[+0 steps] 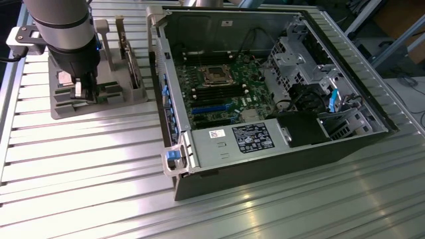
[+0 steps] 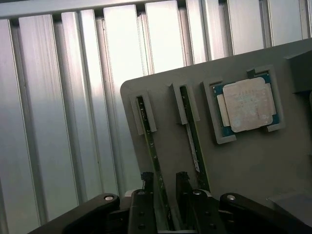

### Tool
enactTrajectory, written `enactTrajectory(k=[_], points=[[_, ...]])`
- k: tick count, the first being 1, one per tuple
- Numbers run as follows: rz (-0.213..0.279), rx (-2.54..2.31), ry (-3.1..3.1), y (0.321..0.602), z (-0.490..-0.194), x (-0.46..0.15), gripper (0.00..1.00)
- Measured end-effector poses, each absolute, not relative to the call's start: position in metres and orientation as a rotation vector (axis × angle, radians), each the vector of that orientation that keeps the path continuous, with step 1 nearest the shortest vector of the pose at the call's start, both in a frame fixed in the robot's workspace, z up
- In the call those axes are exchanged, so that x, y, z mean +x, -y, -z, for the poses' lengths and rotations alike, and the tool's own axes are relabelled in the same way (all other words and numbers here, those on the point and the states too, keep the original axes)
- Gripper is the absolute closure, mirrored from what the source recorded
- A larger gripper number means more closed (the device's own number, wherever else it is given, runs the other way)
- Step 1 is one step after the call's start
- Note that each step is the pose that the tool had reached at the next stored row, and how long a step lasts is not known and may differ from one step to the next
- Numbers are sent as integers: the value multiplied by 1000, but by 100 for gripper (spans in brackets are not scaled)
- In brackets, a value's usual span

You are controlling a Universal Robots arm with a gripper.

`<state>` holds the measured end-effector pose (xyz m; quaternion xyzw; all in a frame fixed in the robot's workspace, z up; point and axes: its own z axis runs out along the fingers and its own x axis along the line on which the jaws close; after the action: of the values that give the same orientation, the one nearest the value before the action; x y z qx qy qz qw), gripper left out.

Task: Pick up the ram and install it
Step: 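Pick up the ram and move it above insertion slot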

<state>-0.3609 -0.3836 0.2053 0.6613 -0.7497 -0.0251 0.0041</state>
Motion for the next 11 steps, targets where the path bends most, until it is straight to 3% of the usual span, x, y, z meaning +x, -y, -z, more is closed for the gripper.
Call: enactTrajectory(k=[3, 11], points=[[79, 2072, 2349, 384, -205, -361, 84], [79, 2072, 2349, 384, -205, -361, 84]])
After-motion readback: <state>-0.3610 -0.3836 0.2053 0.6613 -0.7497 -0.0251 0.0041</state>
